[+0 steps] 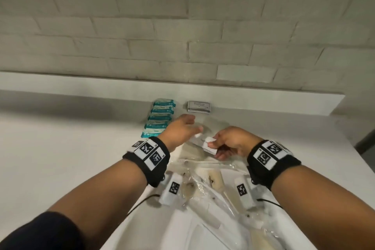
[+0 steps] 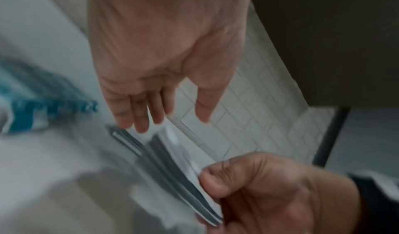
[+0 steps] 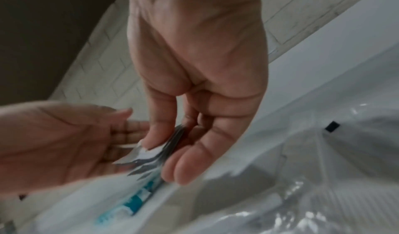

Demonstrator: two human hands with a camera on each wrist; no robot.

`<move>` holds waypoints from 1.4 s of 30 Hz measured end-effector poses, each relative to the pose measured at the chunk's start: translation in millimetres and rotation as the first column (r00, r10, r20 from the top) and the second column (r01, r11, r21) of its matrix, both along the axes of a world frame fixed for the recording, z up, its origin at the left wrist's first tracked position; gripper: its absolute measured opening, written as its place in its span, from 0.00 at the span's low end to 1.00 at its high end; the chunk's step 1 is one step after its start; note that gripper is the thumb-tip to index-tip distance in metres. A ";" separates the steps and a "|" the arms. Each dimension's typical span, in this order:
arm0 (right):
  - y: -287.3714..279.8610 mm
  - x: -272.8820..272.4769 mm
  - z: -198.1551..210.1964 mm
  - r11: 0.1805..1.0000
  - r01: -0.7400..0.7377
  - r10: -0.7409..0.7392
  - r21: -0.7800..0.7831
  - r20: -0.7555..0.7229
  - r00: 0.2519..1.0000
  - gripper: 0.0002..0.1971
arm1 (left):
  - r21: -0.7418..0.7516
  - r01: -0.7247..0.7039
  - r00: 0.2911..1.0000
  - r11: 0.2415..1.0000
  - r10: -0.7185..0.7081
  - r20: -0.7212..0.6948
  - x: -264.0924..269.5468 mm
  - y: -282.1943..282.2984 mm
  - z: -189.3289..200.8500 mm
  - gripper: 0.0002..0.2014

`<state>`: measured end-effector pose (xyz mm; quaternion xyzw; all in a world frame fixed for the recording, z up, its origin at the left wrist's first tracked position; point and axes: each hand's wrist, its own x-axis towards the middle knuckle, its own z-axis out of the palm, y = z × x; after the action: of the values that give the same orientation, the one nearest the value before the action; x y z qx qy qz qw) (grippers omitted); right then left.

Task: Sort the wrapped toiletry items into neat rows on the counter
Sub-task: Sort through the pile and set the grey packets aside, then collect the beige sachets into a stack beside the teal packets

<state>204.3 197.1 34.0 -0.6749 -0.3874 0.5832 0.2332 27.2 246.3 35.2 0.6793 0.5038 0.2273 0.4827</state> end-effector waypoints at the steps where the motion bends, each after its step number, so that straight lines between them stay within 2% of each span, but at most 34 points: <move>1: 11.1 -0.4 -4.0 0.999 -0.031 0.033 -0.041 0.045 0.998 0.03 | 0.060 0.112 0.980 0.992 -0.100 -0.171 0.4 9.8 -0.7 0.33; 3: 30.4 -2.5 -12.9 0.993 -0.063 0.075 -0.097 0.117 0.990 0.04 | 0.120 0.283 0.876 0.952 -0.206 -0.436 4.0 21.6 -2.1 0.36; 5: 51.1 -3.2 -20.1 0.991 -0.077 0.096 -0.105 0.182 0.979 0.08 | 0.180 0.389 0.769 0.903 -0.211 -0.603 9.5 37.1 -7.4 0.39; 7: 69.3 -2.3 -23.6 0.991 -0.091 0.110 -0.096 0.215 0.970 0.15 | 0.197 0.468 0.679 0.862 -0.208 -0.704 13.3 54.3 -11.6 0.40; 9: 83.7 -0.7 -25.6 0.991 -0.109 0.123 -0.072 0.238 0.963 0.16 | 0.165 0.502 0.629 0.849 -0.227 -0.744 16.3 68.5 -14.8 0.40; 13: 94.0 -0.9 -22.7 0.987 -0.157 0.137 0.032 0.332 0.933 0.13 | 0.172 0.484 0.680 0.858 -0.246 -0.691 18.7 79.2 -22.4 0.27; 17: 104.5 -1.1 -27.3 0.966 -0.254 0.203 0.058 0.442 0.874 0.15 | 0.200 0.486 0.645 0.851 -0.195 -0.739 19.5 92.5 -31.0 0.26; 18: 127.7 14.2 -45.1 0.965 -0.262 0.224 0.024 0.446 0.867 0.13 | 0.156 0.490 0.629 0.858 -0.224 -0.745 38.5 116.6 -49.4 0.23; 19: 127.7 15.3 -43.6 0.959 -0.280 0.232 0.037 0.462 0.856 0.11 | 0.153 0.499 0.622 0.853 -0.230 -0.749 37.8 118.4 -46.5 0.20; 20: 127.1 18.3 -45.4 0.955 -0.293 0.239 0.046 0.466 0.852 0.13 | 0.130 0.504 0.609 0.854 -0.244 -0.754 38.7 115.5 -41.8 0.18; 21: 126.8 20.8 -47.6 0.948 -0.310 0.241 0.073 0.471 0.848 0.18 | 0.130 0.502 0.626 0.855 -0.255 -0.737 40.4 116.7 -41.4 0.18; 23: 127.1 22.4 -48.7 0.938 -0.331 0.228 0.108 0.526 0.819 0.27 | 0.152 0.499 0.666 0.853 -0.265 -0.697 42.4 121.4 -40.3 0.23; 26: 128.2 17.5 -51.1 0.921 -0.372 0.218 0.111 0.646 0.732 0.29 | 0.149 0.504 0.659 0.851 -0.267 -0.703 43.6 127.2 -42.1 0.21; 33: 131.0 16.8 -58.4 0.926 -0.340 0.174 0.163 0.615 0.769 0.28 | 0.170 0.517 0.684 0.839 -0.286 -0.672 43.6 130.2 -46.2 0.18; 42: 131.5 19.4 -61.4 0.933 -0.322 0.167 0.162 0.598 0.784 0.31 | 0.142 0.517 0.656 0.844 -0.284 -0.699 44.7 133.9 -49.9 0.18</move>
<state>223.7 328.7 -27.4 -0.7266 -0.5961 0.3227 0.1121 71.9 380.2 -14.7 0.8803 0.4292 -0.0579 0.1938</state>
